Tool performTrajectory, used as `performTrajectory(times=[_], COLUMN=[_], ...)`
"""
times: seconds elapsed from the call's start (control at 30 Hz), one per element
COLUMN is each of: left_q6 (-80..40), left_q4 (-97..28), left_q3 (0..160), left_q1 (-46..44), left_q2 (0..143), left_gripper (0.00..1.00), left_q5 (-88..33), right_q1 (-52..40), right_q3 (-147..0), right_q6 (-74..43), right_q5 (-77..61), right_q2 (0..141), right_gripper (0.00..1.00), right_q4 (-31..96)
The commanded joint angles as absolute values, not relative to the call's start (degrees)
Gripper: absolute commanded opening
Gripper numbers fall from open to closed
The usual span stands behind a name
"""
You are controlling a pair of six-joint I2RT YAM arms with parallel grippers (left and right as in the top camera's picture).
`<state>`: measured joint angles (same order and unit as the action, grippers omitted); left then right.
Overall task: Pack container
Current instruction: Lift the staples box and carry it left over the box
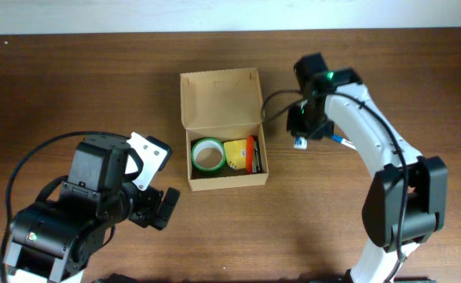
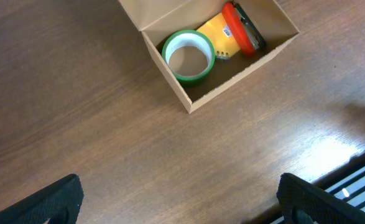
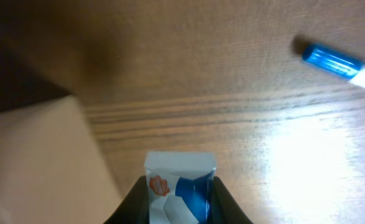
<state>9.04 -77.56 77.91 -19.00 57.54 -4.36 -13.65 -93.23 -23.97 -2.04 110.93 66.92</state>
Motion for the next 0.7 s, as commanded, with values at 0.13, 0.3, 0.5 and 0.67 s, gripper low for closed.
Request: performTrajectory(times=[0.13, 0.3, 0.5, 0.67], left_q6=[10.0, 10.0, 10.0, 10.0], left_q4=[-77.4, -77.4, -77.4, -77.4], left_q3=[78.9, 78.9, 78.9, 78.9], left_q1=[-19.1, -19.1, -19.1, -19.1], left_q2=[57.5, 57.5, 57.5, 57.5], left_gripper=[1.00, 1.00, 0.99, 1.00], left_q5=[-5.2, -5.1, -5.2, -5.2], right_q1=[-16.1, -22.5, -31.9, -37.8], right_q3=[-109.3, -112.7, -112.2, -110.0], right_q6=[-24.0, -24.1, -24.4, -27.3], right_q5=[-2.6, -2.6, -1.9, 1.8], right_q2=[109.8, 109.8, 110.1, 110.2], right_gripper=[0.20, 0.21, 0.21, 0.21], right_q4=[75.1, 76.1, 72.6, 68.8])
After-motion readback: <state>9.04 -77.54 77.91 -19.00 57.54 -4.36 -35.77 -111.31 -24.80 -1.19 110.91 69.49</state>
